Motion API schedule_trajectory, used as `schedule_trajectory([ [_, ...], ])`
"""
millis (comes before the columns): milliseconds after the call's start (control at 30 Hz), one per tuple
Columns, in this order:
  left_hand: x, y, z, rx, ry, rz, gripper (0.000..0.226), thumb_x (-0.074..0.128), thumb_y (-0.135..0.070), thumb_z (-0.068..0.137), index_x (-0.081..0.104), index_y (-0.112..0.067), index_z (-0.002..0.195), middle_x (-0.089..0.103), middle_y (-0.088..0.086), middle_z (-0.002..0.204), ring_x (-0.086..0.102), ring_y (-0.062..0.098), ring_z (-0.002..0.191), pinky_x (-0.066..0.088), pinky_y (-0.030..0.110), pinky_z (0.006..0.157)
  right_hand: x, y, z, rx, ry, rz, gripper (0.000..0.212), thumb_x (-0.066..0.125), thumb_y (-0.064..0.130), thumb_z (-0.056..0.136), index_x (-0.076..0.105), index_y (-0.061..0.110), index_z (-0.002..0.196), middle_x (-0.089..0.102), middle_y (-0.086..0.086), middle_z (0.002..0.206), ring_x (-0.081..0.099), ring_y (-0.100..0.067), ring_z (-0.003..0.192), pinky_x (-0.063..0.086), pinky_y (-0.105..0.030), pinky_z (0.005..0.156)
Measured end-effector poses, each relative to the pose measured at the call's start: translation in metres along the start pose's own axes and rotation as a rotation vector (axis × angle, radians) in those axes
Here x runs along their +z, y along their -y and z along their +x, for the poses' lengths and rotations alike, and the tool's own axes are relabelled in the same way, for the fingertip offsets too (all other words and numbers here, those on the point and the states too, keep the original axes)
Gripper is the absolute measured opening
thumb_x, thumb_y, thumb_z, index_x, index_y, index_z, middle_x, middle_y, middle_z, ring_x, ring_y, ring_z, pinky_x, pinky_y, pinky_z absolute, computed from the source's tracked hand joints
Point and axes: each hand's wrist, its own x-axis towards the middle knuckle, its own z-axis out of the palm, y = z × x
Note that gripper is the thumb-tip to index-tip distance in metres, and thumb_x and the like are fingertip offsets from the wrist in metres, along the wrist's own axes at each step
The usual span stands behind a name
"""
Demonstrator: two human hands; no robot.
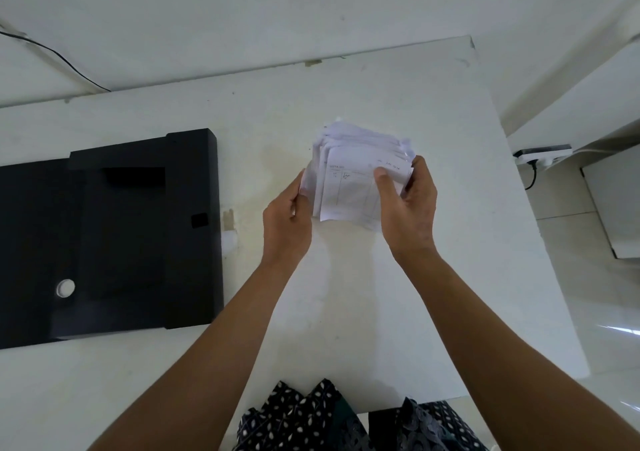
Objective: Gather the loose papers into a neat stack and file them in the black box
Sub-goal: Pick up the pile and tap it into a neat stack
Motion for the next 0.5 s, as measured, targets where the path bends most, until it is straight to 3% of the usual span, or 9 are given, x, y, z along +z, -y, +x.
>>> schedule_trajectory([
  [100,-0.004,-0.004,0.001,0.036,-0.004,-0.039,0.039,0.04,-0.022,0.109,0.056,-0.018,0.144,0.073,-0.003,0.111,0.064,0.009,0.086,0.051,0.013,0.076,0.0,0.001,0.001,0.006,0.011,0.016,0.022,0.06,0.018,0.094,0.052,-0.002,0.1,0.062,-0.02,0.095,0.056,-0.015,0.082,0.048,-0.034,0.074],
  [200,-0.01,-0.021,0.006,0.117,-0.106,-0.145,0.035,0.043,-0.024,0.109,0.068,-0.001,0.114,0.067,0.005,0.087,0.059,0.016,0.074,0.044,0.015,0.064,0.0,0.008,0.001,-0.03,0.031,0.059,0.012,0.055,0.007,0.098,0.053,-0.003,0.105,0.063,-0.009,0.095,0.06,-0.013,0.086,0.05,-0.026,0.076],
  [233,-0.013,-0.027,0.009,0.141,-0.124,-0.188,0.033,0.043,-0.023,0.108,0.07,-0.004,0.108,0.066,0.004,0.085,0.058,0.01,0.073,0.046,0.016,0.067,0.0,0.012,0.002,-0.044,0.034,0.093,0.01,0.054,0.004,0.1,0.053,-0.003,0.107,0.063,-0.008,0.098,0.061,-0.014,0.089,0.051,-0.024,0.078],
  [300,-0.016,-0.035,0.014,0.171,-0.135,-0.24,0.03,0.041,-0.026,0.107,0.068,-0.016,0.098,0.064,-0.002,0.082,0.057,0.009,0.076,0.051,0.031,0.072,0.0,0.017,0.006,-0.072,0.038,0.152,0.009,0.052,0.0,0.1,0.053,-0.003,0.109,0.062,-0.008,0.1,0.06,-0.014,0.091,0.051,-0.023,0.08],
  [367,-0.017,-0.04,0.017,0.196,-0.126,-0.23,0.029,0.04,-0.029,0.105,0.057,-0.022,0.084,0.052,-0.01,0.073,0.047,0.008,0.069,0.042,0.033,0.065,0.001,0.018,0.009,-0.074,0.048,0.136,0.01,0.054,0.001,0.099,0.053,0.001,0.108,0.061,-0.004,0.098,0.059,-0.012,0.088,0.049,-0.022,0.078],
  [433,-0.018,-0.044,0.016,0.224,-0.096,-0.187,0.027,0.039,-0.027,0.106,0.058,-0.02,0.089,0.053,-0.014,0.074,0.049,0.002,0.068,0.04,0.022,0.067,0.001,0.016,0.01,-0.05,0.062,0.084,0.011,0.058,0.008,0.094,0.053,0.011,0.103,0.06,0.001,0.094,0.057,-0.011,0.084,0.048,-0.025,0.076],
  [500,-0.02,-0.048,0.015,0.235,-0.071,-0.175,0.029,0.038,-0.023,0.108,0.066,-0.02,0.11,0.068,-0.016,0.097,0.063,-0.003,0.09,0.046,0.014,0.08,0.002,0.014,0.01,-0.045,0.075,0.057,0.01,0.057,0.011,0.092,0.051,0.016,0.098,0.058,0.004,0.09,0.055,-0.011,0.08,0.047,-0.026,0.073],
])
